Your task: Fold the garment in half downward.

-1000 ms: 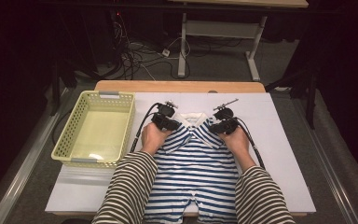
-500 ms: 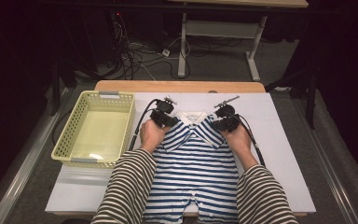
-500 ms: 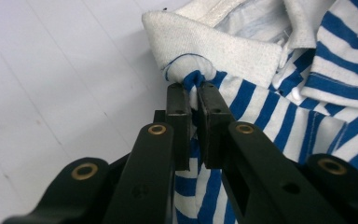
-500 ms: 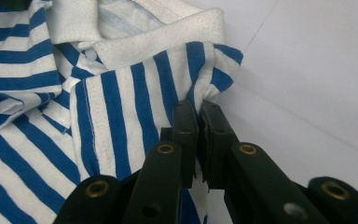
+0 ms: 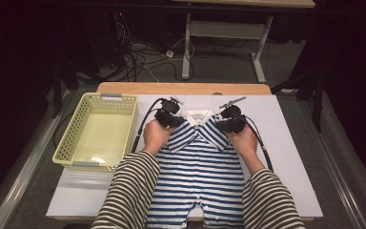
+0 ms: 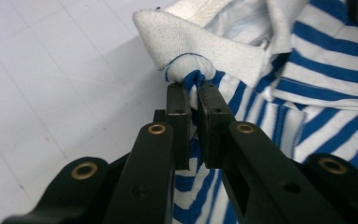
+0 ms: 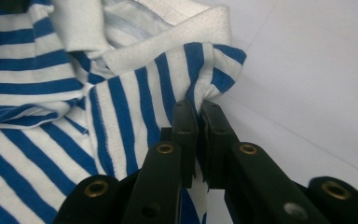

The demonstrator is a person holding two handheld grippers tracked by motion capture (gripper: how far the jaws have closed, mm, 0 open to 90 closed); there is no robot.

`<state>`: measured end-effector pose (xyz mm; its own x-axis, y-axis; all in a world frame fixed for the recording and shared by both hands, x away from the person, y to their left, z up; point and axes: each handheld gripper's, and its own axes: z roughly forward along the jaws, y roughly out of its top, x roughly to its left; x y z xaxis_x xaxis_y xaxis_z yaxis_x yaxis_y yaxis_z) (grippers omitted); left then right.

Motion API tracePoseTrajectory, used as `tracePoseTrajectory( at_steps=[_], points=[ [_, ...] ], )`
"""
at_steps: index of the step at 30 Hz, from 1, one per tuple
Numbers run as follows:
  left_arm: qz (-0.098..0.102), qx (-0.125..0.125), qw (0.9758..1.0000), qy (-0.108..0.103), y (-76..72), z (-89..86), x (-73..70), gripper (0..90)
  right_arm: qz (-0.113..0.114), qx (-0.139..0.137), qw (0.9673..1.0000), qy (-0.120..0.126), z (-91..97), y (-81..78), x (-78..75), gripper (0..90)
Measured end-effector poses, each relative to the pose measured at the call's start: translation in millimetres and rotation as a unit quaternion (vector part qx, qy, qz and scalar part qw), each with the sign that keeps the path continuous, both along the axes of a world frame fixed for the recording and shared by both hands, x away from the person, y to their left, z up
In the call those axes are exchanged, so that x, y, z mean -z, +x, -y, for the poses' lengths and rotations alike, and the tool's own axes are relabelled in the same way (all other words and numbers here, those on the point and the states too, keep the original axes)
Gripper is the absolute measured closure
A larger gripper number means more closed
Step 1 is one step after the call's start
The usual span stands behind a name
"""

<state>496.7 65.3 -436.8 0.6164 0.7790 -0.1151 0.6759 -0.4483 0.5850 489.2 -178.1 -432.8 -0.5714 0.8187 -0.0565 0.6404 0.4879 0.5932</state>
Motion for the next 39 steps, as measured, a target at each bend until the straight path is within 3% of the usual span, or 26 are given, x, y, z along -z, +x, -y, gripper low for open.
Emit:
tracePoseTrajectory(
  at_steps=[14, 33, 39],
  points=[
    [0.003, 0.035, 0.9993, -0.009, -27.1, 4.1, -4.7, 82.4, -0.004, -0.021, 0.9998, 0.006, 7.0, -27.4, -3.0, 86.3],
    [0.002, 0.06, 0.9979, -0.027, -50.9, -5.9, -1.9, 82.4, -0.004, -0.052, 0.9986, 0.01, 8.4, -52.5, -4.0, 86.3],
    [-0.003, 0.06, 0.9977, -0.032, -57.7, -10.1, 0.2, 82.4, -0.015, -0.055, 0.9981, 0.024, 10.7, -59.1, 0.5, 86.3]
  ],
)
